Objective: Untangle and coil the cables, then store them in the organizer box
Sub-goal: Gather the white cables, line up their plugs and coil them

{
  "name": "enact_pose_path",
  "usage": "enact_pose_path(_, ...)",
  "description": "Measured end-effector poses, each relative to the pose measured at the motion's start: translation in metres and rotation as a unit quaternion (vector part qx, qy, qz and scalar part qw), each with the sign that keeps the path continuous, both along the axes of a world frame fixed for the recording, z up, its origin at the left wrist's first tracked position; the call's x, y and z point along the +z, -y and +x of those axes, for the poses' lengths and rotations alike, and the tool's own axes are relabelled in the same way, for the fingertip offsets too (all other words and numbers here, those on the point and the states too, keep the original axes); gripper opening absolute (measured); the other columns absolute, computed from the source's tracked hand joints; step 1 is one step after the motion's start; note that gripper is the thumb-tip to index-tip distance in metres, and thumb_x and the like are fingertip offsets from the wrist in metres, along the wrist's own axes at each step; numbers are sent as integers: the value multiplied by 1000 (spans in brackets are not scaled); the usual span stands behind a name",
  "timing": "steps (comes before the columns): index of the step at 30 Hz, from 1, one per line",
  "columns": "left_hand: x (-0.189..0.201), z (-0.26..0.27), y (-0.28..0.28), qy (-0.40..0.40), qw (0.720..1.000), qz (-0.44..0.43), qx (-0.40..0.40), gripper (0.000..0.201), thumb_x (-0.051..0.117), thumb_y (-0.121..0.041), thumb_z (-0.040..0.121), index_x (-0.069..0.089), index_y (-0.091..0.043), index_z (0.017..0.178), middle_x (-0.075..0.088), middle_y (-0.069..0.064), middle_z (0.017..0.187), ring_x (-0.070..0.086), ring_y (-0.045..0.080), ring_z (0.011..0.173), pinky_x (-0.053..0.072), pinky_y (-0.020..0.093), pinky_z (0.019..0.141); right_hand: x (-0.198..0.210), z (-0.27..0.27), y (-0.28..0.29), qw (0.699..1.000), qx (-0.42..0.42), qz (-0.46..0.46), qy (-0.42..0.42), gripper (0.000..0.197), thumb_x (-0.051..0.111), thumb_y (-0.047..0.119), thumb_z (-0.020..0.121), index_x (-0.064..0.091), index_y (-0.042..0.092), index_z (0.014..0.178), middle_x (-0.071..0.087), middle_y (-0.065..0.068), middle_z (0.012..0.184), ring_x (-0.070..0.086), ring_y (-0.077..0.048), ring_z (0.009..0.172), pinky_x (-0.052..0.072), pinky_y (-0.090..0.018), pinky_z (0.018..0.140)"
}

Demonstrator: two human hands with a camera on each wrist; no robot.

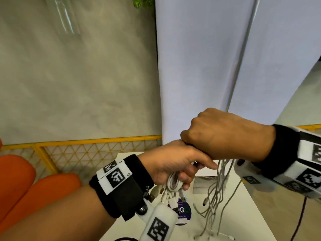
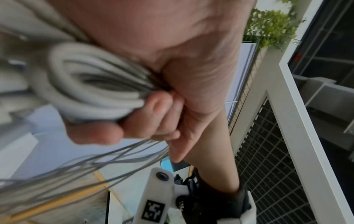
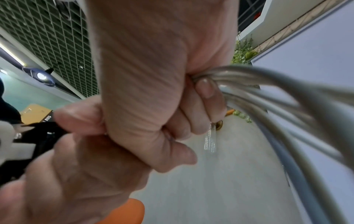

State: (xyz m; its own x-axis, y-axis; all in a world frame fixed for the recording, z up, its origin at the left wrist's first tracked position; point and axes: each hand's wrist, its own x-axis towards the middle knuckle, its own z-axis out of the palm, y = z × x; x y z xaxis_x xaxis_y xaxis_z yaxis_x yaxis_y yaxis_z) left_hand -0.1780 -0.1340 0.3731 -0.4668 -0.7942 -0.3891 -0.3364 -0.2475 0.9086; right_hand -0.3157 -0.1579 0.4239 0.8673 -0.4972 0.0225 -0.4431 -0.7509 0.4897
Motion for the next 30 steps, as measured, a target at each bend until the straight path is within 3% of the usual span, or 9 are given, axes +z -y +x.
enact_pose_path(4, 1, 4, -2, 37, 999, -27, 22, 48, 68, -14, 88, 35, -20, 53, 24, -2, 48, 20, 15, 41, 31, 27, 47, -1, 2, 11, 997, 29, 68, -8, 30, 68, 28, 66, 39, 26, 65, 6, 12, 50, 7, -2, 41, 9, -17, 41)
enact_pose_path(8, 0, 7, -4, 60, 995, -40, 64, 43, 65, -11, 86, 35, -17, 55, 27, 1, 48, 20, 18, 41, 31, 27, 47, -4, 3, 20, 995, 20, 93, 31, 37, 66, 23, 81, 32, 36, 85, 28, 12, 52, 31, -5, 45, 18, -19, 45)
enact_pose_path(11, -1, 5, -3, 47, 994, -50, 91, 40, 64, -11, 87, 36, -17, 59, 29, 0, 48, 22, 18, 40, 31, 28, 49, 2, -3, 27, 961, 2, 247, 122, 35, 67, 16, 81, 40, 36, 87, 47, 8, 51, 47, -5, 51, 26, -18, 45)
enact_pose_path(13, -3, 5, -1, 18, 992, -54, 115, 39, 64, -11, 88, 36, -18, 61, 29, -1, 47, 23, 16, 39, 31, 28, 48, 6, -9, 37, 902, -28, 381, 200, 35, 67, 5, 82, 49, 32, 93, 56, 2, 55, 40, -10, 46, 31, -21, 45)
enact_pose_path(16, -10, 3, 0, -49, 986, -51, 150, 42, 65, -13, 90, 37, -19, 59, 28, -2, 48, 22, 14, 39, 27, 29, 47, 3, -19, 44, 807, -42, 493, 322, 38, 62, -12, 81, 55, 23, 93, 47, -11, 56, 31, -23, 52, 27, -31, 47)
enact_pose_path(20, -19, -3, 4, -140, 973, -59, 175, 46, 69, -29, 91, 40, -20, 57, 28, -3, 50, 23, 12, 40, 24, 30, 49, -19, -17, 35, 671, -38, 530, 517, 30, 59, -18, 73, 49, 9, 80, 37, -15, 58, 28, -19, 51, 25, -25, 46)
enact_pose_path(24, -20, -8, 6, -203, 961, -89, 165, 39, 71, -32, 81, 44, -17, 58, 27, -3, 47, 26, 13, 39, 29, 30, 50, -40, -12, 23, 495, -38, 547, 674, 25, 51, -8, 63, 45, 14, 73, 35, -8, 58, 16, -27, 57, 12, -38, 52)
enact_pose_path(27, -21, -12, 4, -244, 948, -102, 176, 30, 71, -25, 77, 52, -17, 56, 30, -4, 47, 28, 11, 38, 30, 29, 49, -46, -3, 10, 398, -43, 533, 746, 22, 49, -3, 60, 45, 16, 72, 33, -7, 59, 22, -23, 57, 11, -44, 57)
enact_pose_path(30, -21, -17, 1, -271, 940, -111, 176, 32, 72, -21, 81, 62, -18, 51, 34, -7, 45, 28, 10, 38, 27, 32, 51, -47, 2, -3, 323, -47, 511, 795, 18, 45, 3, 58, 46, 15, 71, 29, -2, 56, 17, -22, 58, 10, -40, 58)
